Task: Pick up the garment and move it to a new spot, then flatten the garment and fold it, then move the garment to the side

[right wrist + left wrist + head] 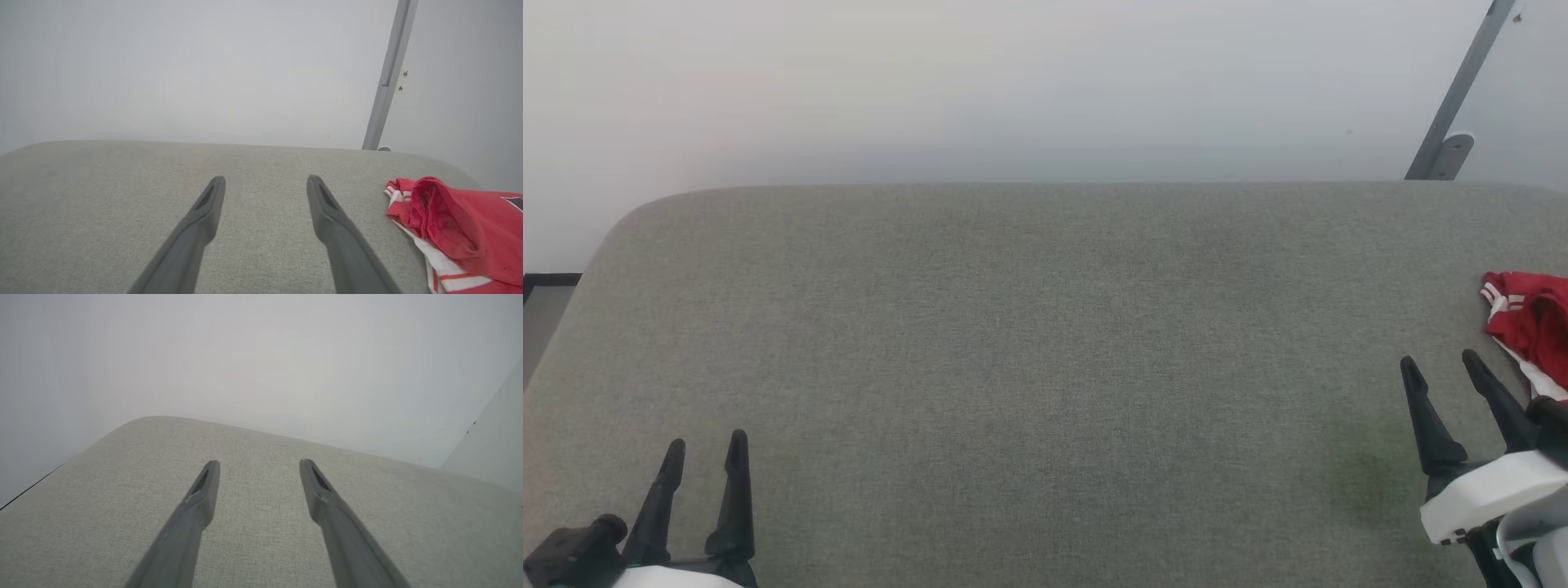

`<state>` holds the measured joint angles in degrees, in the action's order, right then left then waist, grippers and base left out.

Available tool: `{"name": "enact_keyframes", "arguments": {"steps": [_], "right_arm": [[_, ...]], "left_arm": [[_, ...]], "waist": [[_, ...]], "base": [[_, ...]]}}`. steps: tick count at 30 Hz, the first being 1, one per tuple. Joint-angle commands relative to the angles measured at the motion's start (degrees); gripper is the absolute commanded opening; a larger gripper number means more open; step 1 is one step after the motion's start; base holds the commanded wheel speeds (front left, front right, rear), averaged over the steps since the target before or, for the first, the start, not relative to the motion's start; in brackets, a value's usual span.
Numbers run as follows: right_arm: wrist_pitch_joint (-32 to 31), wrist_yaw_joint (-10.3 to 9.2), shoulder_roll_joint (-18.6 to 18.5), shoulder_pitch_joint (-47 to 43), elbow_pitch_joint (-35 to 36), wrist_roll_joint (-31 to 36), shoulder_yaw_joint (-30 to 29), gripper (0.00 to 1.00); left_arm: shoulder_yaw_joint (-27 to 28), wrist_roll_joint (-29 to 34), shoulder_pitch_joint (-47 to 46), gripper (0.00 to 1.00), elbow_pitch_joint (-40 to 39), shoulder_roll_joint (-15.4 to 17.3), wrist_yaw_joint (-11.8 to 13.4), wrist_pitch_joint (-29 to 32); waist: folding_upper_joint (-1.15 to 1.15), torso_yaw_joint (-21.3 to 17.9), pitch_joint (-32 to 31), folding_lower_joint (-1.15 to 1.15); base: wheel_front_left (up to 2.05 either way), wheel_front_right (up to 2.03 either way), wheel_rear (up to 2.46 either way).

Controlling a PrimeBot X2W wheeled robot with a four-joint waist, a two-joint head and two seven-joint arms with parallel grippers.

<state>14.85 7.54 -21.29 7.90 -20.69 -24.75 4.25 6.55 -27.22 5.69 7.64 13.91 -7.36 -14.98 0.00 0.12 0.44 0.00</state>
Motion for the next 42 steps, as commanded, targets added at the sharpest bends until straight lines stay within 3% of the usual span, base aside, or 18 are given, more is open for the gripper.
{"name": "enact_keyframes", "arguments": {"steps": [1, 23, 24, 28, 42], "right_arm": [[-0.17, -0.11, 0.64, -0.97, 0.85, 0.49, -0.48, 1.00], [-2.58, -0.11, 3.22, -4.39, 5.98, 2.36, -2.97, 1.00], [-2.50, 0.00, 3.07, -4.12, 5.58, 2.32, -2.83, 0.00], [-2.66, 0.00, 4.37, -5.14, 3.92, 1.81, -2.45, 0.00], [-6.21, -0.01, 6.96, -4.36, 4.51, -11.12, -4.10, 0.00]], "left_arm": [[-0.04, 0.07, 0.55, 1.00, 0.11, -0.06, -0.13, -0.26], [-0.58, 0.39, 1.09, 1.00, -0.85, -0.09, -0.13, -0.26], [-0.74, 0.08, 0.26, 0.00, -0.63, -0.07, 0.01, 0.01], [-1.10, -0.46, 0.27, 0.00, 1.27, -1.45, 0.02, 0.37], [-0.85, -12.52, -2.14, 0.00, 2.16, -3.19, -0.01, 4.32]], "waist": [[0.00, -0.04, -0.03, 0.00], [0.00, -0.15, -0.42, 0.00], [0.00, -0.15, -0.43, 0.00], [0.00, -0.16, -0.44, 0.00], [0.00, -0.15, -0.42, 0.00]], "base": [[0.00, 0.00, 0.00], [0.00, 0.00, 0.00], [0.00, 0.00, 0.00], [0.00, 0.00, 0.00], [0.00, 0.00, 0.00]]}}
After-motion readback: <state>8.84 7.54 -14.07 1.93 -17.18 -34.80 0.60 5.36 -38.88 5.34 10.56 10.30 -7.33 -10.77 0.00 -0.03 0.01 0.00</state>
